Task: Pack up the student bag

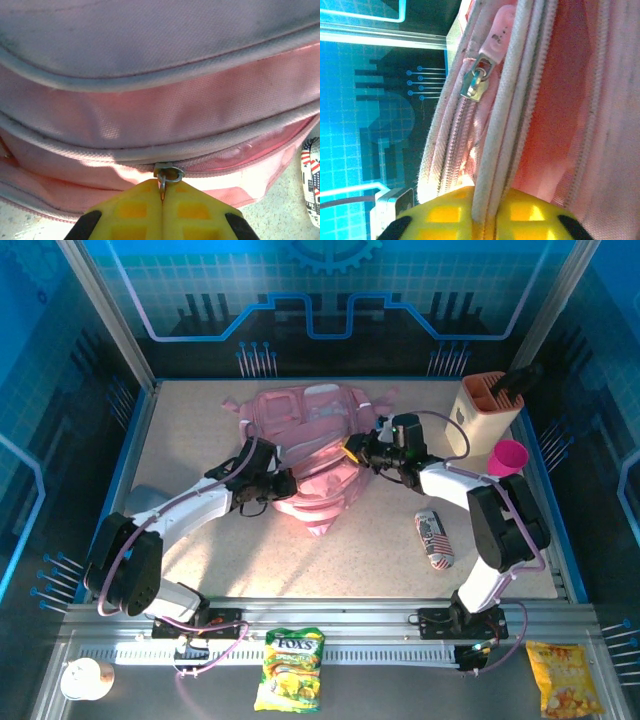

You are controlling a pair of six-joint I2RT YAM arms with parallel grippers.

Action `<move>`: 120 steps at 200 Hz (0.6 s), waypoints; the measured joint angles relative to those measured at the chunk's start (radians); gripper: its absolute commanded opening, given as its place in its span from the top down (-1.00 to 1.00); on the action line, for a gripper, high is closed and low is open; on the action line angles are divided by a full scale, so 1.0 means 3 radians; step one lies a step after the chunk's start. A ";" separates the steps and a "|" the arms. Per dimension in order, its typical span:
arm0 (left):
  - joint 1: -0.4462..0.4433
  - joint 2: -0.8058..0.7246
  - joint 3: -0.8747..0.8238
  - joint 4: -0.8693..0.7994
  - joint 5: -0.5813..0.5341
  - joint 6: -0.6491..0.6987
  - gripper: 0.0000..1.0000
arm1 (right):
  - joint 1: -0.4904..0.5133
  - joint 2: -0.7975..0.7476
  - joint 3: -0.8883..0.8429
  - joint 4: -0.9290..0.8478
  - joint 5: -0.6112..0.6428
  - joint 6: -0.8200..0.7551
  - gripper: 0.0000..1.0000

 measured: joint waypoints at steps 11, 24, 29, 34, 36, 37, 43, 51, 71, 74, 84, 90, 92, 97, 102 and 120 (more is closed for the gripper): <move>-0.0001 -0.0005 0.0013 0.0003 0.0015 0.0062 1.00 | -0.0004 -0.0029 -0.0020 0.0014 0.0034 0.0004 0.18; -0.0001 -0.0006 0.0045 -0.0001 0.0024 0.0112 1.00 | -0.0003 -0.0084 -0.0041 0.0013 0.0086 0.0065 0.06; -0.0005 -0.0006 0.0064 -0.0004 0.0033 0.0135 1.00 | 0.0004 -0.0111 -0.0052 0.0013 0.0126 0.0114 0.03; -0.0009 -0.0006 0.0085 -0.0005 0.0036 0.0150 1.00 | 0.0010 -0.0135 -0.0061 0.0010 0.0155 0.0148 0.00; -0.0010 -0.0006 0.0095 -0.0006 0.0037 0.0155 1.00 | 0.0014 -0.0145 -0.0065 0.0006 0.0167 0.0161 -0.01; -0.0011 -0.0006 0.0098 -0.0008 0.0037 0.0155 1.00 | 0.0018 -0.0151 -0.0067 0.0004 0.0174 0.0160 -0.02; -0.0024 -0.0006 0.0122 -0.0008 0.0038 0.0167 1.00 | 0.0032 -0.0179 -0.0078 0.0000 0.0219 0.0216 -0.05; -0.0048 -0.0004 0.0164 -0.0011 0.0045 0.0178 1.00 | 0.0058 -0.0207 -0.0084 -0.0013 0.0275 0.0270 -0.09; -0.0149 0.0045 0.0291 -0.0015 0.0048 0.0231 1.00 | 0.0184 -0.0225 -0.0084 -0.0057 0.0420 0.0455 -0.11; -0.0167 0.0058 0.0310 -0.0010 0.0048 0.0239 1.00 | 0.0207 -0.0225 -0.0084 -0.0070 0.0435 0.0474 -0.11; -0.0225 0.0107 0.0373 -0.0009 0.0048 0.0248 1.00 | 0.0280 -0.0225 -0.0084 -0.0122 0.0491 0.0562 -0.11; -0.0253 0.0137 0.0399 -0.0006 0.0051 0.0252 1.00 | 0.0327 -0.0225 -0.0083 -0.0153 0.0530 0.0604 -0.11; -0.0262 0.0148 0.0408 -0.0005 0.0055 0.0252 1.00 | 0.0338 -0.0225 -0.0081 -0.0158 0.0539 0.0612 -0.11; -0.0281 0.0177 0.0429 -0.0005 0.0064 0.0253 1.00 | 0.0375 -0.0224 -0.0071 -0.0197 0.0566 0.0646 -0.11; -0.0301 0.0206 0.0445 -0.0004 0.0072 0.0254 1.00 | 0.0404 -0.0224 -0.0057 -0.0230 0.0599 0.0659 -0.12; -0.0351 0.0296 0.0483 -0.0003 0.0088 0.0257 1.00 | 0.0498 -0.0221 0.0050 -0.0427 0.0717 0.0716 -0.12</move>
